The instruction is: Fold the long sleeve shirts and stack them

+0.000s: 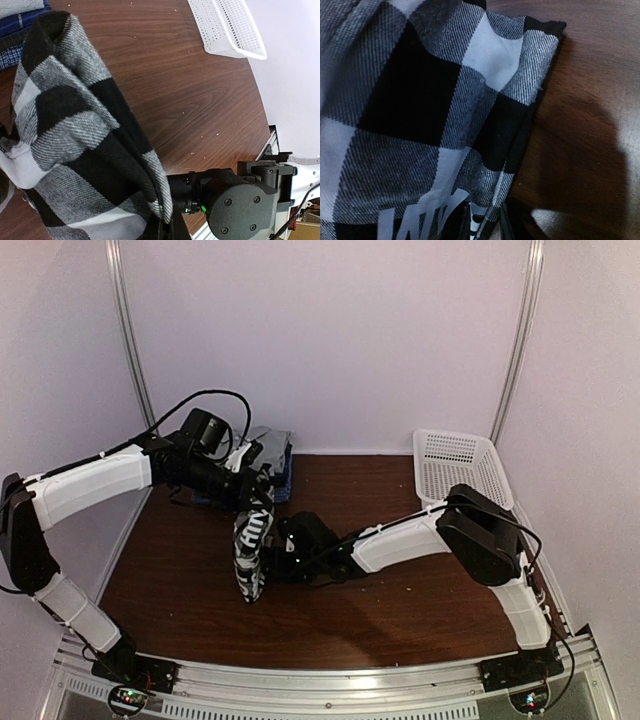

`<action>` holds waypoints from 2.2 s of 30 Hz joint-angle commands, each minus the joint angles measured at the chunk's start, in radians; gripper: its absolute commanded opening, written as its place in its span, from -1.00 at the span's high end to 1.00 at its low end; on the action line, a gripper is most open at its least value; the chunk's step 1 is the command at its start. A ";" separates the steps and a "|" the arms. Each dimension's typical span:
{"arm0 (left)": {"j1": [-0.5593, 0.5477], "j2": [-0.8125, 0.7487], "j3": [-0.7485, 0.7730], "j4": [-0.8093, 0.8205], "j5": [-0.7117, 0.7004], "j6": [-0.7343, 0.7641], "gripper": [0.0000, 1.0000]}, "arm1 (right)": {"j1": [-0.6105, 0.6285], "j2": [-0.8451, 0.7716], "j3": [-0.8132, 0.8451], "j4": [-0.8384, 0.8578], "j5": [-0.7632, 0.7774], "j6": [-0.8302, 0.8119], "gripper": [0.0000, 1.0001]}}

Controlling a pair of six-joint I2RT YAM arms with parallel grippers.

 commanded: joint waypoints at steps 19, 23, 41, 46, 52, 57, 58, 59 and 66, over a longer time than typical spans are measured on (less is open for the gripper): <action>-0.108 0.098 0.016 0.210 0.029 -0.072 1.00 | -0.054 -0.535 -0.462 0.087 0.177 -0.007 0.06; -0.212 0.229 0.078 0.275 -0.022 -0.118 0.98 | -0.066 -0.797 -0.639 -0.031 0.365 -0.008 -0.29; -0.300 0.354 0.232 0.214 -0.196 -0.157 -0.17 | -0.118 -1.008 -0.780 -0.235 0.413 -0.092 -0.61; -0.158 0.143 -0.057 0.265 -0.180 -0.154 -0.18 | -0.125 -0.918 -0.749 -0.206 0.386 -0.116 -0.58; 0.006 -0.010 -0.288 0.288 -0.132 -0.113 -0.18 | -0.144 -0.847 -0.729 -0.156 0.336 -0.130 -0.53; 0.104 -0.056 -0.394 0.325 -0.077 -0.097 -0.18 | -0.152 -0.785 -0.691 -0.157 0.306 -0.144 -0.44; 0.118 -0.062 -0.414 0.341 -0.061 -0.098 -0.19 | -0.154 -0.776 -0.689 -0.157 0.297 -0.145 -0.42; 0.126 -0.065 -0.429 0.355 -0.047 -0.099 -0.19 | -0.157 -0.767 -0.686 -0.157 0.288 -0.145 -0.40; 0.129 -0.008 -0.485 0.425 0.006 -0.099 -0.19 | -0.168 -0.661 -0.639 -0.124 0.228 -0.161 -0.29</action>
